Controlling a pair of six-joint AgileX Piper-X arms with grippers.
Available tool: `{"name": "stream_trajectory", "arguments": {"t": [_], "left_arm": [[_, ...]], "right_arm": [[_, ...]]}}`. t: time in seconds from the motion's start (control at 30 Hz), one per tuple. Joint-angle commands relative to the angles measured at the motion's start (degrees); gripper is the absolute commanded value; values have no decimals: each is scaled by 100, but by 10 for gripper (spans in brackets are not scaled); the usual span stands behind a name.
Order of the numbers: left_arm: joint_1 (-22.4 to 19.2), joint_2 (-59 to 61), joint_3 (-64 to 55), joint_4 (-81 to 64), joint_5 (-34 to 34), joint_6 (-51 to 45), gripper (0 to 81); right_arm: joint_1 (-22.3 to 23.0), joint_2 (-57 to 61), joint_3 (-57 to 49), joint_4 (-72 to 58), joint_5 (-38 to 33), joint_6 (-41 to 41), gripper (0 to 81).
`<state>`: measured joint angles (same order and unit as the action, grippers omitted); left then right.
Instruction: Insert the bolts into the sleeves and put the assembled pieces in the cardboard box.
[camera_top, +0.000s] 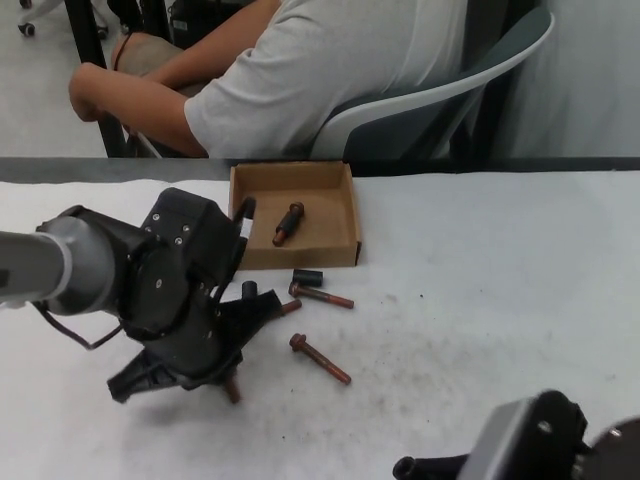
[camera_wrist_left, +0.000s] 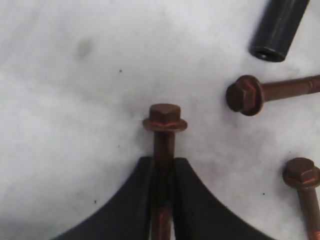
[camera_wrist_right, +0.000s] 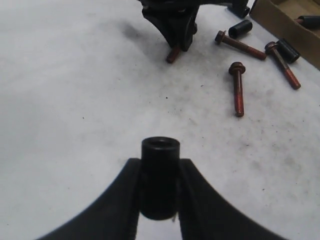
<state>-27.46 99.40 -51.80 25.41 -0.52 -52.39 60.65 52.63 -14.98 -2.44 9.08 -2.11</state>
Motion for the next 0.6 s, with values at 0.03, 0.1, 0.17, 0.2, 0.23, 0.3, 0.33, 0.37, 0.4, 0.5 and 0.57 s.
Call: {"name": "stream_trajectory", "arguments": {"t": [0.03,0.1,0.17,0.2,0.23,0.3,0.33,0.37,0.4,0.5,0.57], "left_arm": [[-135,81,26,-536,-545,1192,8],[-251,6,46,-818,-545,1419,8],[-383,-144,191,-1351,-545,1658,8],[-429,-220,308,-1604,-545,1749,8],[-480,-332,448,-1934,-545,1870,8],[-525,-540,725,-2572,-545,2138,8],[-526,-656,890,-2854,-521,2310,8],[-526,-791,1067,-3137,-451,2455,8],[-526,-937,1216,-3385,-386,2596,8],[-511,-1357,1856,-4416,-222,3011,8],[-511,-1642,2326,-5339,-90,3210,8]], "right_arm": [[8,-77,97,-373,-118,69,2],[22,-98,173,-568,-215,85,2],[50,-96,232,-764,-263,86,2],[47,-96,247,-836,-264,86,2],[47,-96,265,-909,-296,86,2],[47,-96,306,-1066,-297,86,2],[47,-96,314,-1141,-353,75,2],[47,-96,312,-1211,-396,72,2],[47,-96,312,-1277,-409,49,2],[47,-96,312,-1473,-428,43,2],[47,-80,312,-1563,-426,23,2]]}}
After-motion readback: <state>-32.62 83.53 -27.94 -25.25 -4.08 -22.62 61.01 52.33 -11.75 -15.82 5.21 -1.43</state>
